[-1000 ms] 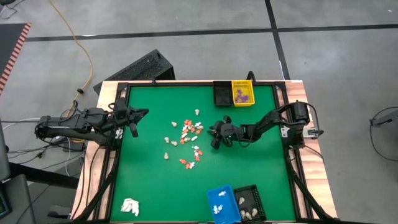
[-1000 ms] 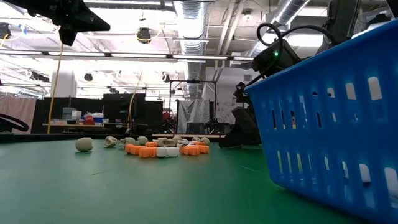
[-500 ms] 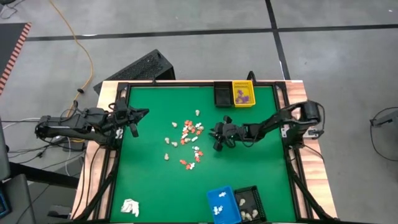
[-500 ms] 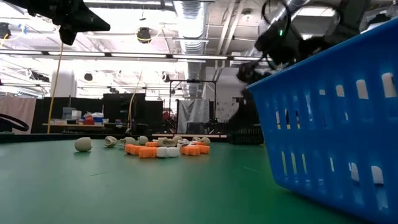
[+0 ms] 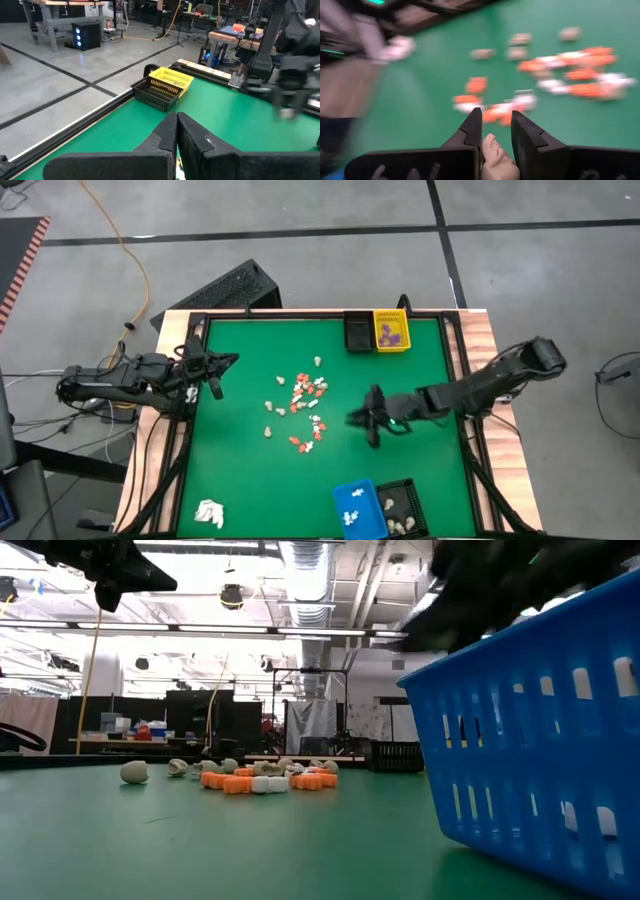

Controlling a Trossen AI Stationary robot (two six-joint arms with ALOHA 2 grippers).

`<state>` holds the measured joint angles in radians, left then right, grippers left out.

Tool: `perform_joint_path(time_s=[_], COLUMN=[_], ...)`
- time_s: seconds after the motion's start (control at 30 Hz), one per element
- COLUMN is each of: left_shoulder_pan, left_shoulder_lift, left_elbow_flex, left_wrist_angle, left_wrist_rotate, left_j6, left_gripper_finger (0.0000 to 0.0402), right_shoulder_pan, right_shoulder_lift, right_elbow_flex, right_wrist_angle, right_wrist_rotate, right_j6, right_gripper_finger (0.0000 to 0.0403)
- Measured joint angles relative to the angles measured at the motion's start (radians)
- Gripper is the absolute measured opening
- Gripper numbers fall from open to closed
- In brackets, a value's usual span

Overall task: Sort Halloween decoration
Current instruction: Put the white skull toy into the bottom black basket

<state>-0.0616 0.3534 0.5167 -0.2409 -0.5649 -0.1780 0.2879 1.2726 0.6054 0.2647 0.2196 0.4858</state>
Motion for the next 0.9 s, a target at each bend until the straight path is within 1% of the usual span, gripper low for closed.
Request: perform_joint_path(time_s=[0.1, 0.2, 0.33, 0.47, 0.57, 0.77, 0.9], left_shoulder_pan=[0.0, 0.0, 0.0, 0.0, 0.0, 0.0, 0.0], left_shoulder_lift=[0.0, 0.0, 0.0, 0.0, 0.0, 0.0, 0.0], left_elbow_flex=[0.0, 0.0, 0.0, 0.0, 0.0, 0.0, 0.0], left_wrist_angle=[0.0, 0.0, 0.0, 0.0, 0.0, 0.0, 0.0], left_wrist_rotate=[0.0, 0.0, -0.001, 0.0, 0.0, 0.0, -0.001], left_j6=[0.0, 0.0, 0.0, -0.001, -0.008, -0.01, -0.001], left_gripper_finger=[0.0, 0.0, 0.0, 0.0, 0.0, 0.0, 0.0], right_shoulder_pan=[0.122, 0.243, 0.389, 0.496, 0.556, 0.636, 0.661], right_shoulder_lift=[-0.044, -0.065, -0.041, 0.001, 0.04, 0.145, 0.206], right_elbow_flex=[0.0, 0.01, 0.048, 0.095, 0.125, 0.152, 0.162], right_wrist_angle=[0.012, 0.021, 0.015, -0.011, -0.052, -0.086, -0.084], right_wrist_rotate=[-0.012, 0.024, 0.112, 0.174, 0.205, 0.211, 0.201], right_j6=[0.137, 0.292, 0.422, 0.528, 0.625, 0.842, 0.919], right_gripper_finger=[0.0071, 0.0071, 0.0071, 0.0072, 0.0072, 0.0072, 0.0072])
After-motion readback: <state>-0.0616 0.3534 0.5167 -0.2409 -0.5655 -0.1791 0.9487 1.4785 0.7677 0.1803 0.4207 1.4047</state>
